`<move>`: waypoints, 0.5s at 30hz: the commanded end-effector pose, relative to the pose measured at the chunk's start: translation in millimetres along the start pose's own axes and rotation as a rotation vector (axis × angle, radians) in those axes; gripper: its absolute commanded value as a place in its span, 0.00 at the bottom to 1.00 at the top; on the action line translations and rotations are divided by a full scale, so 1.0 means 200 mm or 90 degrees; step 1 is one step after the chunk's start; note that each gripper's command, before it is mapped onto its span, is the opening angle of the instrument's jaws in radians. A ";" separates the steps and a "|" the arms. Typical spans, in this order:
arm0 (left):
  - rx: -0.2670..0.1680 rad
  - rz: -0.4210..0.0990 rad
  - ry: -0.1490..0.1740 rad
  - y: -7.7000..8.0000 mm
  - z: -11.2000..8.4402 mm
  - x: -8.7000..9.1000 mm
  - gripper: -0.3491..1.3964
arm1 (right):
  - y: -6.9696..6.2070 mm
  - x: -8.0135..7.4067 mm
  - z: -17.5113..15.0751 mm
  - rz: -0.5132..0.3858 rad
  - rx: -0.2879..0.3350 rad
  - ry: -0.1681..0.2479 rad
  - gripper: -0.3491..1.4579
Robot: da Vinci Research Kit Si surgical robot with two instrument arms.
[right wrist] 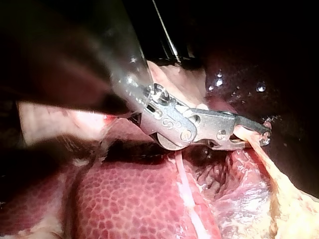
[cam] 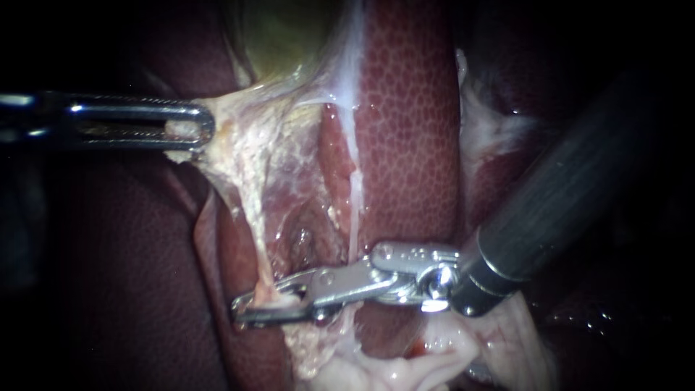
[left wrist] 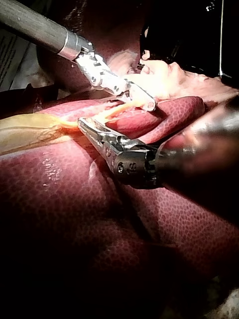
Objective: Going back first clip left tube
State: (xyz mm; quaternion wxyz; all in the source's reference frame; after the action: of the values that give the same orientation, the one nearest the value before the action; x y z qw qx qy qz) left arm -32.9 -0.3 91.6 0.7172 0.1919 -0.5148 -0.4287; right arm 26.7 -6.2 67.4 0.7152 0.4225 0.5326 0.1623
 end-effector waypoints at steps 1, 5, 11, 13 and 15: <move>-0.001 0.000 0.000 0.000 0.000 0.000 0.00 | 0.000 0.000 0.000 0.000 0.002 0.001 0.00; -0.001 0.000 0.000 0.000 0.000 0.000 0.00 | -0.001 0.001 0.001 -0.001 0.006 0.000 0.00; -0.001 0.000 0.000 0.000 0.000 0.000 0.00 | 0.000 0.003 0.004 -0.023 0.023 0.052 0.40; -0.001 0.000 0.000 -0.001 0.000 0.000 0.00 | 0.001 0.005 0.006 -0.053 0.022 0.057 0.47; -0.001 0.000 0.000 -0.001 0.000 0.000 0.00 | 0.002 0.007 0.008 -0.071 0.016 0.060 0.50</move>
State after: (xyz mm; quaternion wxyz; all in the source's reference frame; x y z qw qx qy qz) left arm -32.9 -0.4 91.4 0.7171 0.1911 -0.5147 -0.4293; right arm 29.0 -5.8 67.1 0.6942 0.3856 0.5932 0.1324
